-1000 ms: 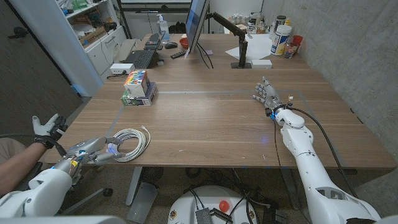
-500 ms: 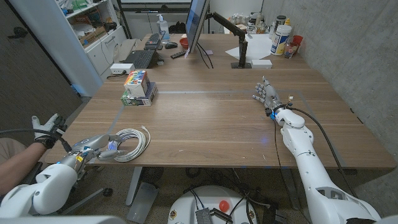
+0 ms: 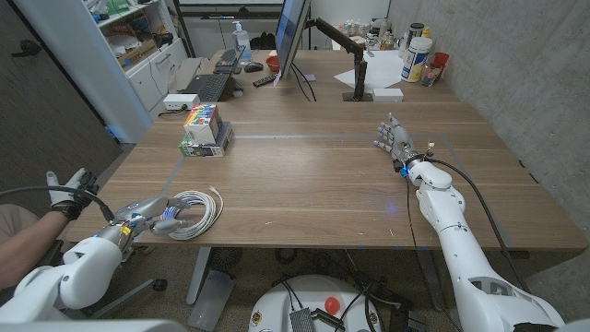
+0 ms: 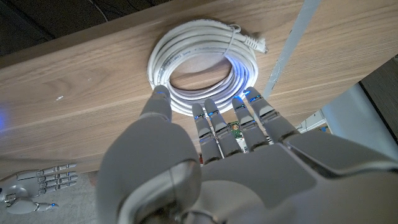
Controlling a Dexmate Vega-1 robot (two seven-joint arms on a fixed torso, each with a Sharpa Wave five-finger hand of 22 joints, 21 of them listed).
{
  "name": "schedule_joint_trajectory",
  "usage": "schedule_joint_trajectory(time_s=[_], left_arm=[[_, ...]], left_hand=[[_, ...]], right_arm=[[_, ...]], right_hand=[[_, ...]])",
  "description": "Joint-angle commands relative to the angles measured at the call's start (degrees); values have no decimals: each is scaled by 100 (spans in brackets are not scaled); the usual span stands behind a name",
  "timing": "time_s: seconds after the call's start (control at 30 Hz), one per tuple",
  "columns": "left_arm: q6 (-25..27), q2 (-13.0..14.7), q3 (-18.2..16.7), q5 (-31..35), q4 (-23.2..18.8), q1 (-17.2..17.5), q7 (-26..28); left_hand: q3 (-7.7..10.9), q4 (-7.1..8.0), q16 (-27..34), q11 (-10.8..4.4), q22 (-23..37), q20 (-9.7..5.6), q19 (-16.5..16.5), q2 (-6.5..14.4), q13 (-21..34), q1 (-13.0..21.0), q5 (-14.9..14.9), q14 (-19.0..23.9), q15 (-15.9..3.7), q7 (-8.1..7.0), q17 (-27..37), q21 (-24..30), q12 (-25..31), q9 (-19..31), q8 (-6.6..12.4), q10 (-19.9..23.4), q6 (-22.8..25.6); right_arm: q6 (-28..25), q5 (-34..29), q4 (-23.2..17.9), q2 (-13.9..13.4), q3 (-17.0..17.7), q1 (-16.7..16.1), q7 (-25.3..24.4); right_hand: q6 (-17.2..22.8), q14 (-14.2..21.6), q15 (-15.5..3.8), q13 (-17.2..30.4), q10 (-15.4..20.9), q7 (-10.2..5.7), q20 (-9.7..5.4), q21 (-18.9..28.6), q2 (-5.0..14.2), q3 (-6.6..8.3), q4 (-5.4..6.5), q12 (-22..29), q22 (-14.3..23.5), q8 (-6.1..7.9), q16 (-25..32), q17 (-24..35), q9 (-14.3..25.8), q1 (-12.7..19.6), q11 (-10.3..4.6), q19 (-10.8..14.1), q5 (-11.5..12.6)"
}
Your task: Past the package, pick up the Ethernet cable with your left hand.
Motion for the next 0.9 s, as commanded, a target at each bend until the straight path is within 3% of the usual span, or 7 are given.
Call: schedule_joint_trajectory(time_s=[0.03,0.53,0.9], left_arm=[[96,187,183,-66,52,-81,188],[246,437,385,-72,87,-97,310],[274,454,400,-64,55,38,448]], left_hand=[[5,-21,35,15,13,-19,59,13,27,45,27,60,-928,-11,8,-3,23,14,64,55,73],[-37,-23,38,17,12,-28,61,-28,39,44,14,89,-913,-14,14,-6,28,15,91,88,121],[-55,-21,39,16,12,-33,57,-39,46,44,11,106,-918,-13,19,-9,26,14,92,96,115]], right_arm=[[-15,13,-12,-2,-26,1,63],[8,45,-3,-3,-27,8,123],[40,60,12,-7,-23,17,148]], right_hand=[[-25,-23,15,0,-15,-1,-16,-9,6,-22,11,28,17,20,22,4,22,-21,-11,8,36],[-20,-26,18,-1,-15,-1,-17,-10,8,-23,11,32,17,25,24,4,22,-21,-12,2,37],[-21,-27,13,-1,-8,0,-9,-10,7,-25,11,38,17,26,27,4,22,-21,-7,-3,37]])
